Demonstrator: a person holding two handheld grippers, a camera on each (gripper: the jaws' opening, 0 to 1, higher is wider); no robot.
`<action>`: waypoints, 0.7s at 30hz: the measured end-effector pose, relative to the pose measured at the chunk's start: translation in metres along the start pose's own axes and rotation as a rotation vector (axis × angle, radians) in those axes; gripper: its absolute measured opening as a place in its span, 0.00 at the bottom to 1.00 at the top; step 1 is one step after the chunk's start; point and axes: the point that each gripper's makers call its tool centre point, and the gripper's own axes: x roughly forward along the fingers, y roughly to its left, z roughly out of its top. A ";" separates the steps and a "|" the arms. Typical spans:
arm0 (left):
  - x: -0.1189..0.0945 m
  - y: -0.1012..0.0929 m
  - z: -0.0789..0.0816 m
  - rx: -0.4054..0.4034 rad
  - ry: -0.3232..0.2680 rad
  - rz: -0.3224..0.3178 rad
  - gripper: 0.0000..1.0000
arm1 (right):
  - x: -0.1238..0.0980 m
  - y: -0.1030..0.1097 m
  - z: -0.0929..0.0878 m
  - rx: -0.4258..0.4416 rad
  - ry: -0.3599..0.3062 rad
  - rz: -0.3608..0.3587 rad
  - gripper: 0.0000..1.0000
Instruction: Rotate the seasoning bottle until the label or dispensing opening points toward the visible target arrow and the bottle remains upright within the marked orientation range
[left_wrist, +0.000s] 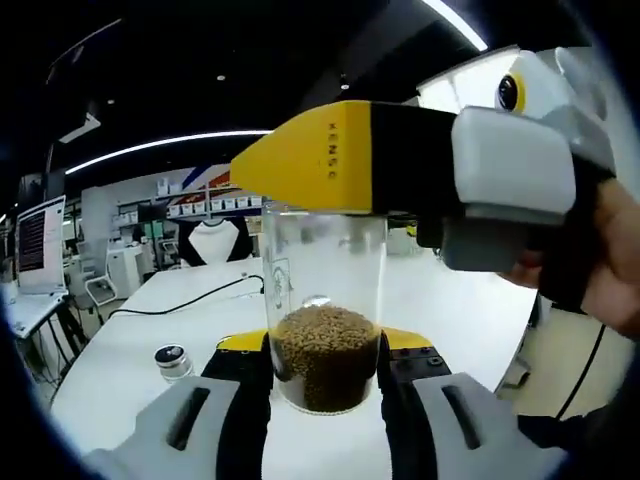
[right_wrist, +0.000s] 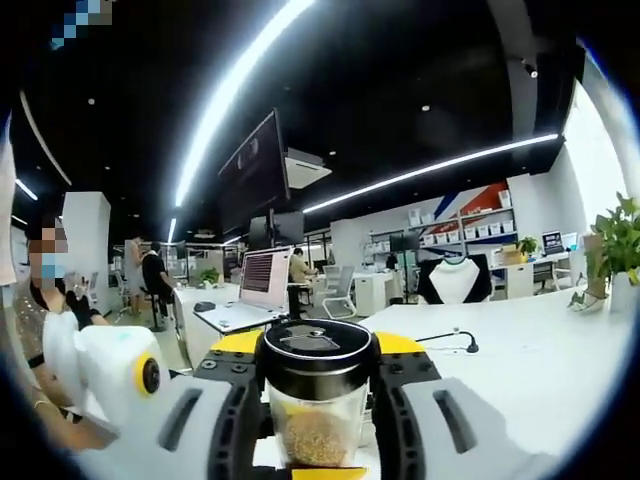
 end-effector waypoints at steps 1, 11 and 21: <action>0.000 -0.002 0.000 0.007 0.002 -0.014 0.43 | -0.001 -0.002 0.000 -0.001 0.005 0.005 0.38; -0.003 -0.016 0.020 -0.066 -0.068 -0.163 0.43 | -0.010 -0.001 0.021 -0.004 -0.006 0.127 0.38; -0.013 -0.027 0.029 -0.119 -0.081 -0.386 0.56 | -0.019 0.013 0.032 -0.046 0.015 0.290 0.38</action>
